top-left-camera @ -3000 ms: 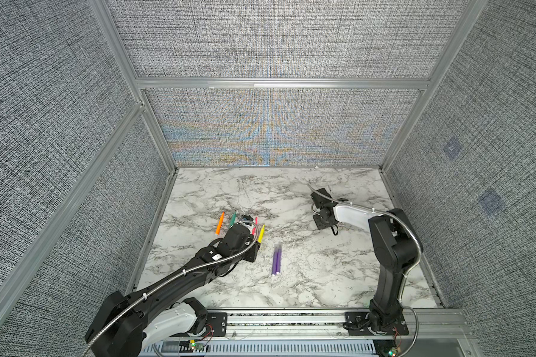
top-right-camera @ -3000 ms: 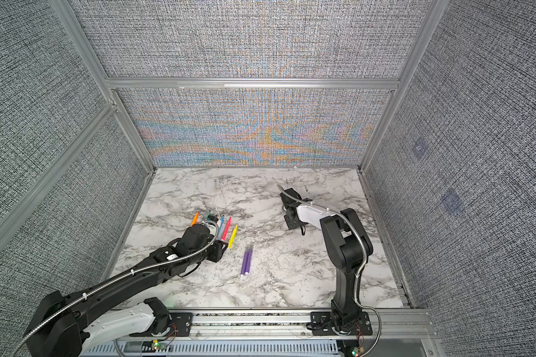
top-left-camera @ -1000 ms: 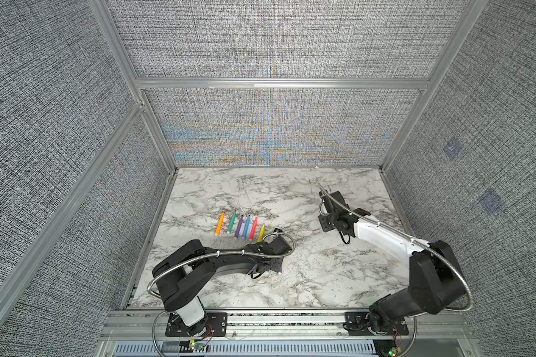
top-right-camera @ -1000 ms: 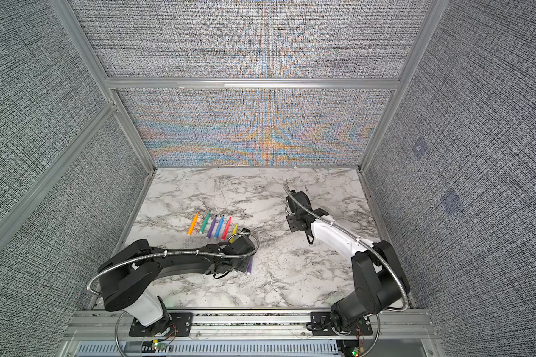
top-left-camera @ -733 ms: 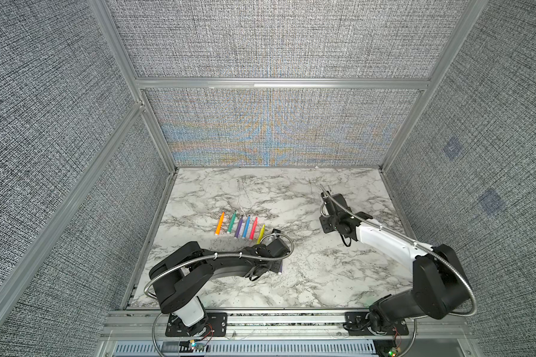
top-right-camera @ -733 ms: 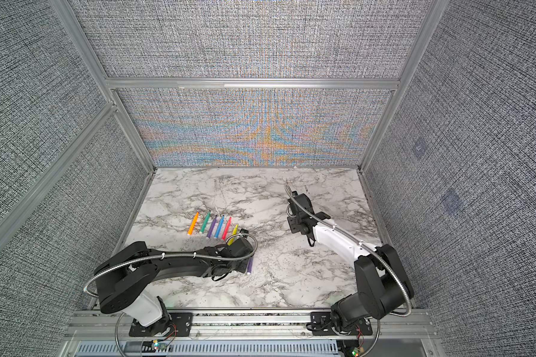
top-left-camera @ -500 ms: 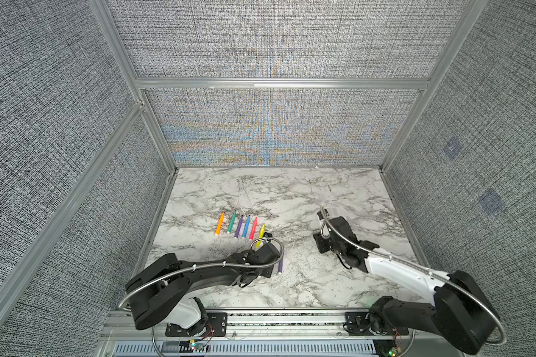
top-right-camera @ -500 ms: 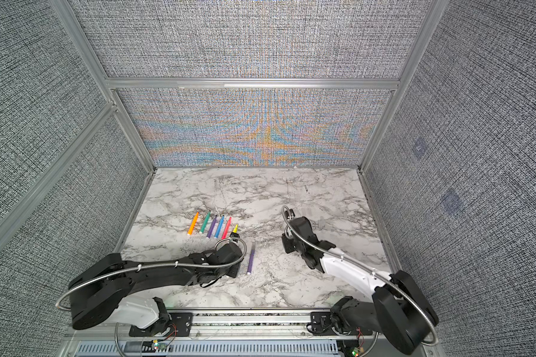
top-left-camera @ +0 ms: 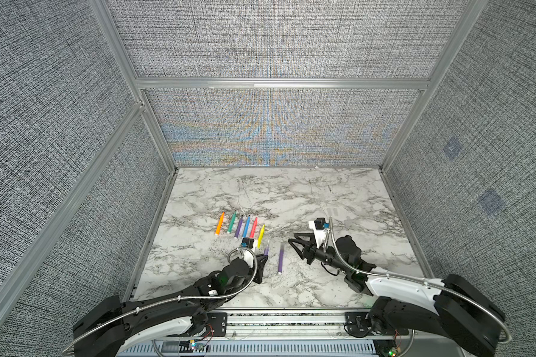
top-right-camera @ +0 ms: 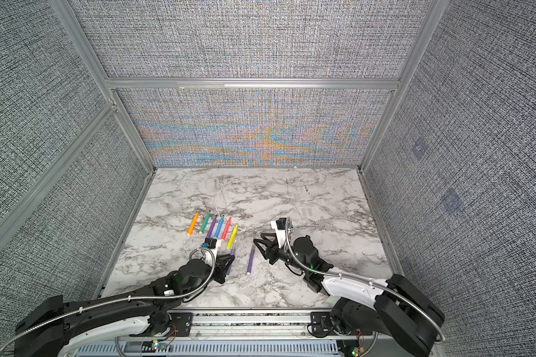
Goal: Remove pen caps from pens
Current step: Pick up the pen from the center of the table, then open the pen cap on the pen.
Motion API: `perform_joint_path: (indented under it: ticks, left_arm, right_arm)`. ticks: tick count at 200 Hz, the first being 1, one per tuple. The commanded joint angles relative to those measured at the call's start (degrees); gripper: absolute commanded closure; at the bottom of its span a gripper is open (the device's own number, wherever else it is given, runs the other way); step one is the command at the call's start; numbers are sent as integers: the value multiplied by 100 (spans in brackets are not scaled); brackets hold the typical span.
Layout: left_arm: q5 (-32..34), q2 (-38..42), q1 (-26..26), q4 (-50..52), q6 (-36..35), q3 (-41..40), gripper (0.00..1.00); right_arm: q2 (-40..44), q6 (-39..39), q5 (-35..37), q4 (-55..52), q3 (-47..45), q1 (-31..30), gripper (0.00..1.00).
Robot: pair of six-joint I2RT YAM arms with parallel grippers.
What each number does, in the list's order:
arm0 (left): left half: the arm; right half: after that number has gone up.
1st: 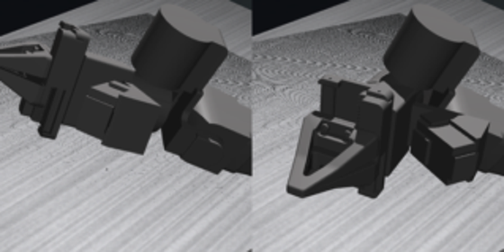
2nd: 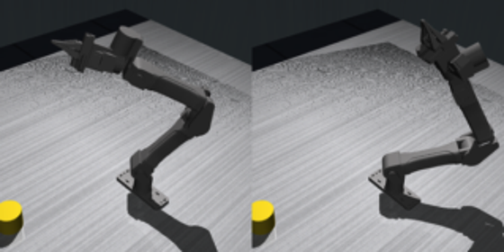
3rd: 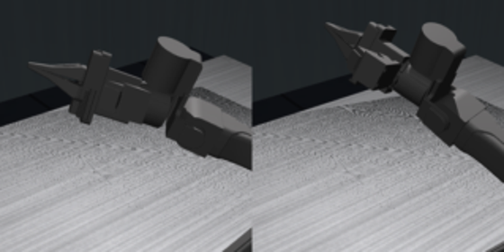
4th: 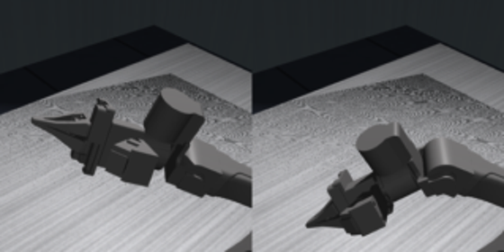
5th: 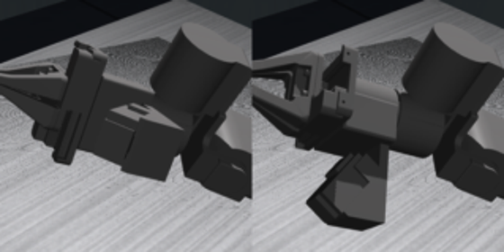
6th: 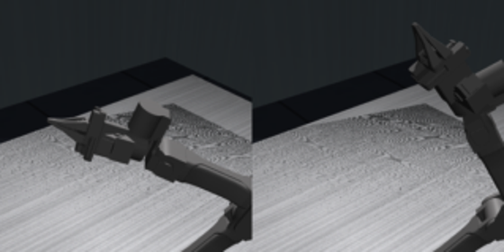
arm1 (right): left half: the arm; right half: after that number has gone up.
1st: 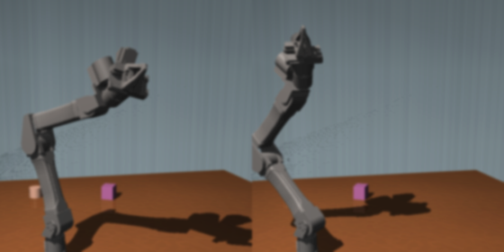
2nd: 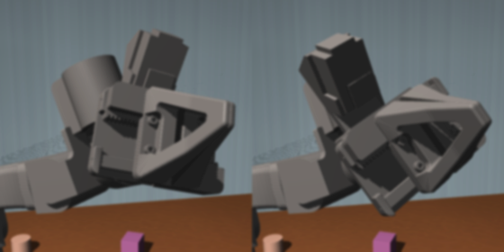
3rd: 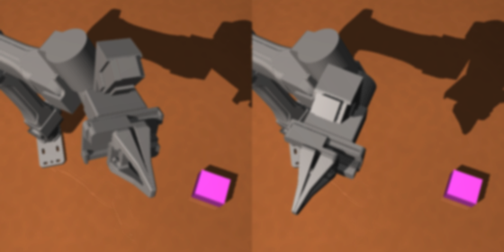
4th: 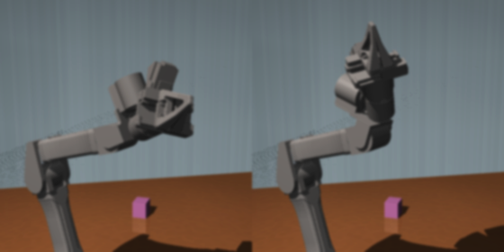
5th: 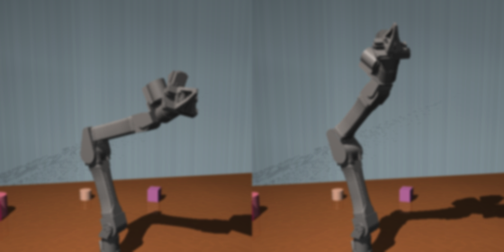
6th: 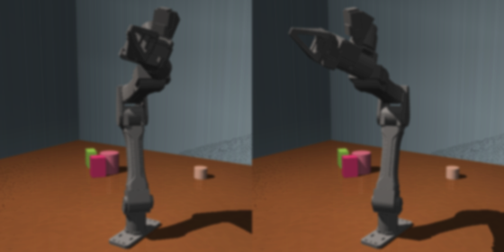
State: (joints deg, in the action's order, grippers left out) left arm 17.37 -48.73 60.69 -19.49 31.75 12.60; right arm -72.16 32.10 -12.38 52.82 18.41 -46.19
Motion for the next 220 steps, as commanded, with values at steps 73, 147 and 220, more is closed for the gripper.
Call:
perform_joint_path:
  ticks: [73,147,220]
  left_arm:
    - [-31,365,187,-582,-264,-55,96]
    - [30,777,243,-407,-306,-126,96]
    - [74,461,247,-72,-301,-27,99]
  right_arm:
    - [-1404,216,-344,853,1159,-555,54]
    - [-1845,285,-473,835,1505,-619,86]
    - [-1402,-77,-517,104,2012,-619,100]
